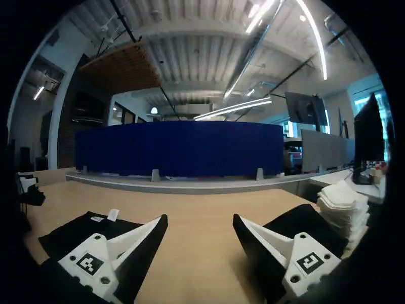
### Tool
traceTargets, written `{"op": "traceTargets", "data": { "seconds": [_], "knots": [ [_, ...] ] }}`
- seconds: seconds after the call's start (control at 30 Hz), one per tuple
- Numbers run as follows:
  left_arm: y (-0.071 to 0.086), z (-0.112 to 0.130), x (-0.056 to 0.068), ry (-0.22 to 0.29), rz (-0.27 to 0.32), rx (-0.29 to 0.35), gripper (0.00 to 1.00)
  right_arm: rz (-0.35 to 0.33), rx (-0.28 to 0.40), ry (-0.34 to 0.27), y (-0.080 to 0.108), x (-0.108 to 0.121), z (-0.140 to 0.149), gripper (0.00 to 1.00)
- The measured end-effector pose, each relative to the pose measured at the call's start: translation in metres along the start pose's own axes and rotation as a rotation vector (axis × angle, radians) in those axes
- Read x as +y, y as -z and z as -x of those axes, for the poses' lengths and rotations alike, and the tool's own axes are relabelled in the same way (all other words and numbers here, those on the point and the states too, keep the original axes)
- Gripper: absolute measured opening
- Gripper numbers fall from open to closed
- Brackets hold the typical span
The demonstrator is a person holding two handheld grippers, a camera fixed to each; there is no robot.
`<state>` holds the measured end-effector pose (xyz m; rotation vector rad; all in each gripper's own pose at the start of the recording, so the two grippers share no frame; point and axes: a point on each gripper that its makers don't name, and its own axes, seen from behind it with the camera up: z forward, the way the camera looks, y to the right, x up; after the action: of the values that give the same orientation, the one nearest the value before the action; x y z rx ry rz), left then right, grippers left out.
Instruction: Fold towel
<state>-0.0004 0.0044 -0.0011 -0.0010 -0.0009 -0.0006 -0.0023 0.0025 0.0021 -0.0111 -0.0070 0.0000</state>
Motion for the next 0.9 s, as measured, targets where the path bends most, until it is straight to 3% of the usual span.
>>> {"op": "traceTargets", "data": {
  "seconds": [0.2, 0.57, 0.9],
  "knots": [
    [0.001, -0.009, 0.016, 0.011, 0.014, 0.006, 0.94, 0.006, 0.0, 0.001, -0.002, -0.001, -0.015, 1.0],
    [0.006, -0.057, 0.022, 0.0, 0.019, -0.013, 0.94, 0.006, -0.007, 0.005, 0.0, 0.0, -0.066, 1.0],
    [0.016, -0.116, 0.02, -0.034, 0.036, -0.058, 0.94, -0.008, -0.004, 0.009, 0.007, -0.006, -0.137, 1.0]
  ]
}}
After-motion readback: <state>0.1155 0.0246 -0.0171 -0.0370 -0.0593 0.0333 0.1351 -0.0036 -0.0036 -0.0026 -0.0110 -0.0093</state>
